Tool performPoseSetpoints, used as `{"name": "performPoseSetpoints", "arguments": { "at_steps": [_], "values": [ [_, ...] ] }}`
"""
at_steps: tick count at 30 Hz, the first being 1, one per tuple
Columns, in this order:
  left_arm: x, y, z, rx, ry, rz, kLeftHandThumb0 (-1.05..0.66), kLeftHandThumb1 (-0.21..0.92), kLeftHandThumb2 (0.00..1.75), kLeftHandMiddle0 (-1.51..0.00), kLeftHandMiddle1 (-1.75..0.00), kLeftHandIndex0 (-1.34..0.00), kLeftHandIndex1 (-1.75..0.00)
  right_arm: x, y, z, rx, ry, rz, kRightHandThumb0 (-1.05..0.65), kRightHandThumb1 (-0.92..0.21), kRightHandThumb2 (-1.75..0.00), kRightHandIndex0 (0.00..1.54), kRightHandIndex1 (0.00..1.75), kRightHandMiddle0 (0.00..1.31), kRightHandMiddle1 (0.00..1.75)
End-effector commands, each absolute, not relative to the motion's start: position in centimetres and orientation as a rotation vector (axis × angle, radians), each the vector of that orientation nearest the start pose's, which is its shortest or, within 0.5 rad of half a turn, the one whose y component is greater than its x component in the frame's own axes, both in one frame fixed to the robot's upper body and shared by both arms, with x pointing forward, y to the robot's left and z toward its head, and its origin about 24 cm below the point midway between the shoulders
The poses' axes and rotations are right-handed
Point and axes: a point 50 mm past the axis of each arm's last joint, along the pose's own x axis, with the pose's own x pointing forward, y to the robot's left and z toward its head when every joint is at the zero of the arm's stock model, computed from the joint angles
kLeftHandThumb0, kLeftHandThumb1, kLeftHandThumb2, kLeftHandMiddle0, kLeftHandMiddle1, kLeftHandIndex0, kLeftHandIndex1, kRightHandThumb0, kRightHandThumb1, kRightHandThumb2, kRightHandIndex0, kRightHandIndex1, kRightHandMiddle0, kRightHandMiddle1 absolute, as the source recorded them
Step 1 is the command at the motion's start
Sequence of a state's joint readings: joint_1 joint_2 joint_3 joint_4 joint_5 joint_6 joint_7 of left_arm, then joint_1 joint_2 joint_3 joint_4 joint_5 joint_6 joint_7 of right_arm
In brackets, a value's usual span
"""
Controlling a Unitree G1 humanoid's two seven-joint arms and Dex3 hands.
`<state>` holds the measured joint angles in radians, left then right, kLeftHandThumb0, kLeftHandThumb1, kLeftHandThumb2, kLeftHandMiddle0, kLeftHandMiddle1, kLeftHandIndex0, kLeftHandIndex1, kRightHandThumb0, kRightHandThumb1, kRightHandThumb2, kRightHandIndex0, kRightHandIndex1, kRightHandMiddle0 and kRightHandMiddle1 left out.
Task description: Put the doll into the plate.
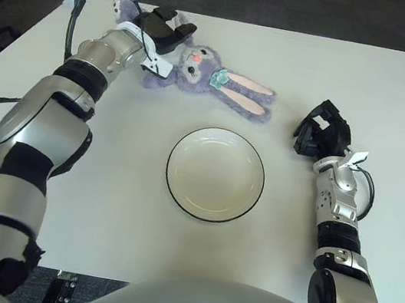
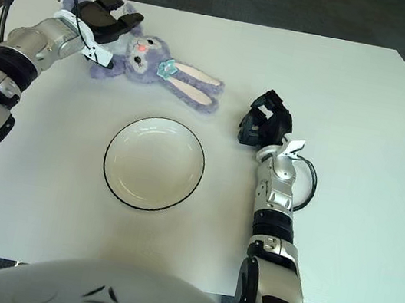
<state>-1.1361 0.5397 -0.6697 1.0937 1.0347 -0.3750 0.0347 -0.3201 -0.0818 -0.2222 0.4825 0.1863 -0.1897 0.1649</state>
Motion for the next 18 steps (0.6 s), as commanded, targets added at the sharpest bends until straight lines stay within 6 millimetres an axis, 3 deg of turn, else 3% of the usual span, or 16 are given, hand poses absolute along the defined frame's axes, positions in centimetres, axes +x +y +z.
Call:
{"name": "performPoseSetpoints", "arguments": {
  "at_steps": [1, 4, 7, 18],
  "values": [
    [41.0, 16.7, 16.3, 2.012, -0.238, -0.490, -1.01, 0.69, 0.55, 0.00, -1.48, 0.00, -0.02, 27.8, -19.2, -1.8, 0.214, 0.206, -0.058, -0.01, 0.01, -1.68, 0.89, 1.68, 0.63, 1.75],
    [41.0, 16.7, 16.2, 2.032, -0.227, -0.528, -1.03, 0.75, 0.48, -0.01, -1.66, 0.00, -0.02, 27.8, -19.2, -1.8, 0.212, 0.206, -0.058, -0.01, 0.02, -1.68, 0.88, 1.68, 0.63, 1.75],
    [41.0, 16.7, 15.9, 2.038, -0.209, -0.563, -1.04, 0.81, 0.42, -0.02, -1.72, 0.00, -0.02, 27.8, -19.1, -1.7, 0.212, 0.204, -0.058, -0.01, 0.02, -1.69, 0.88, 1.70, 0.63, 1.75],
    [41.0, 16.7, 14.8, 2.033, -0.166, -0.591, -1.05, 0.90, 0.30, -0.05, -1.75, 0.00, -0.15, 27.7, -19.1, -1.7, 0.216, 0.203, -0.060, -0.01, 0.01, -1.68, 0.88, 1.70, 0.63, 1.75]
  ]
}}
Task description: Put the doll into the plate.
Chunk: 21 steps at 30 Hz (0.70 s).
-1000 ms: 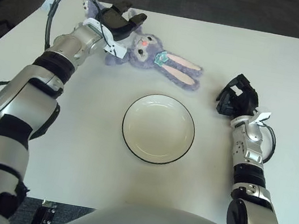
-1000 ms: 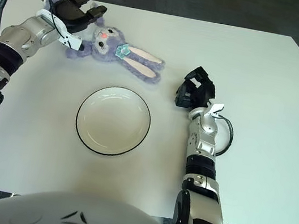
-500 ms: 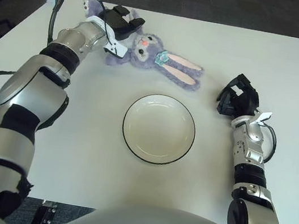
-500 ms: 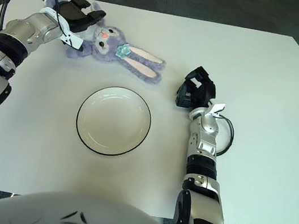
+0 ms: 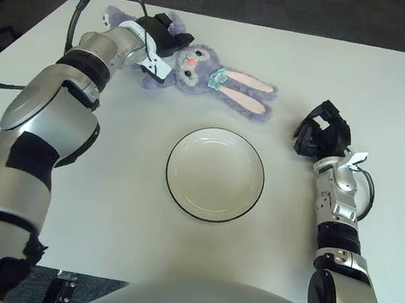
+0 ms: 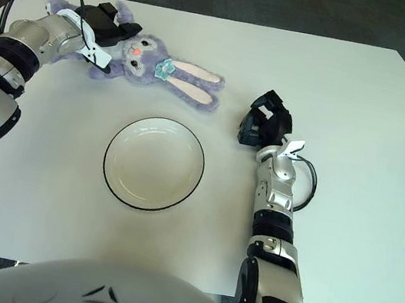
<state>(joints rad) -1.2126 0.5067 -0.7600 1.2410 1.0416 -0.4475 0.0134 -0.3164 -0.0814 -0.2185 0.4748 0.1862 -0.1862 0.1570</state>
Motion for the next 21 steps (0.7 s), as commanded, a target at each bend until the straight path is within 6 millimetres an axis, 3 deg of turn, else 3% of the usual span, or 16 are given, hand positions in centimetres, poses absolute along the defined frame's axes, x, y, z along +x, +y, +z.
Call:
{"name": "performPoseSetpoints", "arguments": {
  "at_steps": [1, 12, 21],
  "values": [
    [40.9, 16.7, 14.6, 2.033, -0.161, -0.593, -1.05, 0.90, 0.30, -0.05, -1.75, 0.00, -0.17, 27.7, -19.1, -1.7, 0.217, 0.203, -0.060, -0.01, 0.01, -1.68, 0.88, 1.70, 0.63, 1.75],
    [40.7, 16.7, 13.1, 2.032, -0.138, -0.613, -1.05, 0.92, 0.27, -0.12, -1.75, 0.00, -0.28, 27.6, -19.0, -1.6, 0.230, 0.199, -0.062, -0.01, 0.01, -1.68, 0.88, 1.69, 0.62, 1.75],
    [40.5, 16.8, 12.2, 2.005, -0.091, -0.611, -1.05, 0.92, 0.24, -0.30, -1.75, 0.00, -0.52, 27.4, -19.0, -1.5, 0.222, 0.195, -0.055, -0.01, 0.01, -1.68, 0.88, 1.68, 0.62, 1.75]
  ]
}}
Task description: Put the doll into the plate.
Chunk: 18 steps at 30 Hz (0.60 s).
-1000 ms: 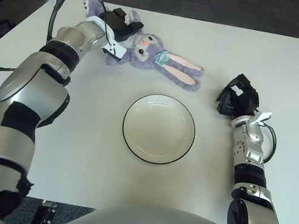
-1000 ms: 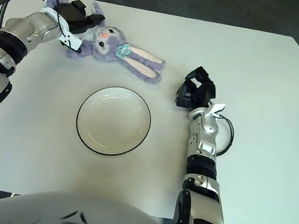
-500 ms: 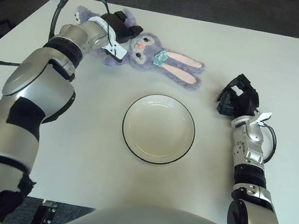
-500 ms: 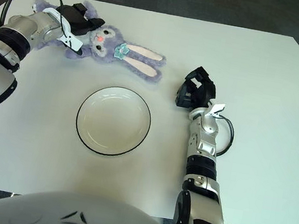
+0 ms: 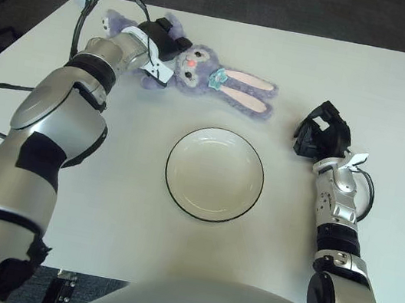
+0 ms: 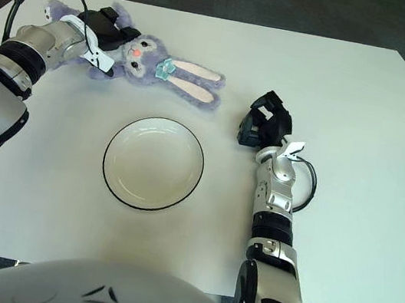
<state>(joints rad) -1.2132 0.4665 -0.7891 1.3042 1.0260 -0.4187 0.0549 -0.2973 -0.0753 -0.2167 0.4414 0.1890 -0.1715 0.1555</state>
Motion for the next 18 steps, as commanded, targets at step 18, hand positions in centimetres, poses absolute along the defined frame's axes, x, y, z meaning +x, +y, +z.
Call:
{"name": "performPoseSetpoints", "arguments": {
  "at_steps": [18],
  "values": [
    [39.9, 17.1, 9.6, 2.005, -0.001, -0.628, -1.05, 0.91, 0.23, -0.46, -1.75, 0.00, -0.66, 27.2, -18.9, -1.5, 0.222, 0.203, -0.044, -0.01, 0.01, -1.68, 0.88, 1.70, 0.62, 1.75]
  ]
}}
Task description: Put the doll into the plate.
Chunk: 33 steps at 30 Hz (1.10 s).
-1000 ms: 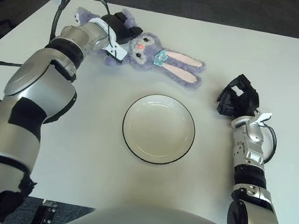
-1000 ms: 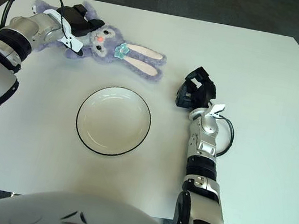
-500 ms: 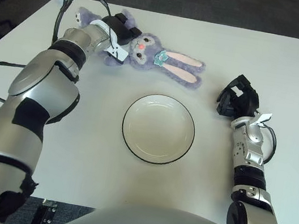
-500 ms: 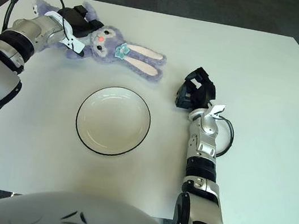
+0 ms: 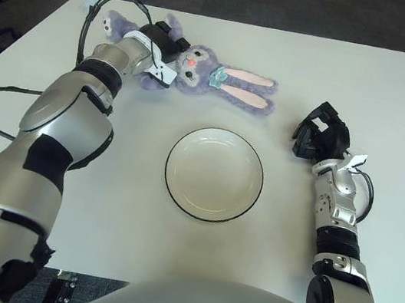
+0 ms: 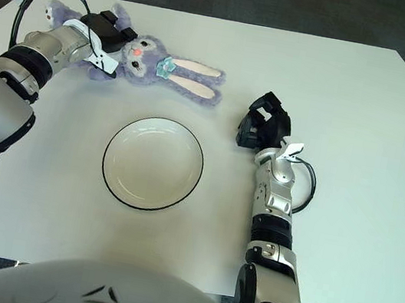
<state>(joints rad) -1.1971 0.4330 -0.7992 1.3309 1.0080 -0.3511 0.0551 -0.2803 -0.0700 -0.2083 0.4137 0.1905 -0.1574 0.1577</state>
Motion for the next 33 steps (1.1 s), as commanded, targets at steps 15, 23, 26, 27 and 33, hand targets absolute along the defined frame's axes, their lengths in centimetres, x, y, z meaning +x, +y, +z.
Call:
{"name": "performPoseSetpoints", "arguments": {
  "at_steps": [15, 23, 26, 27, 33],
  "values": [
    [39.1, 16.4, 7.1, 2.008, 0.037, -0.633, -1.05, 0.87, 0.18, -0.28, -1.75, 0.00, -0.61, 26.5, -18.8, -1.4, 0.212, 0.214, -0.029, -0.01, 0.01, -1.68, 0.88, 1.69, 0.62, 1.75],
    [39.0, 16.7, 6.7, 1.999, 0.099, -0.652, -1.05, 0.87, 0.18, -0.28, -1.75, 0.00, -0.60, 26.2, -18.7, -1.4, 0.212, 0.223, -0.024, -0.01, 0.03, -1.68, 0.90, 1.65, 0.64, 1.75],
    [38.9, 16.7, 6.6, 1.987, 0.129, -0.660, -1.05, 0.87, 0.18, -0.29, -1.75, 0.00, -0.60, 26.1, -18.7, -1.4, 0.213, 0.227, -0.020, -0.01, 0.03, -1.68, 0.91, 1.64, 0.64, 1.75],
    [38.9, 16.8, 6.5, 1.983, 0.138, -0.662, -1.05, 0.87, 0.18, -0.31, -1.75, 0.00, -0.60, 26.1, -18.6, -1.4, 0.213, 0.228, -0.019, -0.01, 0.03, -1.68, 0.91, 1.64, 0.64, 1.75],
    [38.4, 16.7, 5.4, 1.941, 0.201, -0.708, -0.88, 0.73, 0.37, -0.40, -1.75, 0.00, -0.70, 25.8, -18.5, -1.3, 0.212, 0.231, -0.011, -0.01, 0.03, -1.69, 0.91, 1.65, 0.64, 1.75]
  ]
}}
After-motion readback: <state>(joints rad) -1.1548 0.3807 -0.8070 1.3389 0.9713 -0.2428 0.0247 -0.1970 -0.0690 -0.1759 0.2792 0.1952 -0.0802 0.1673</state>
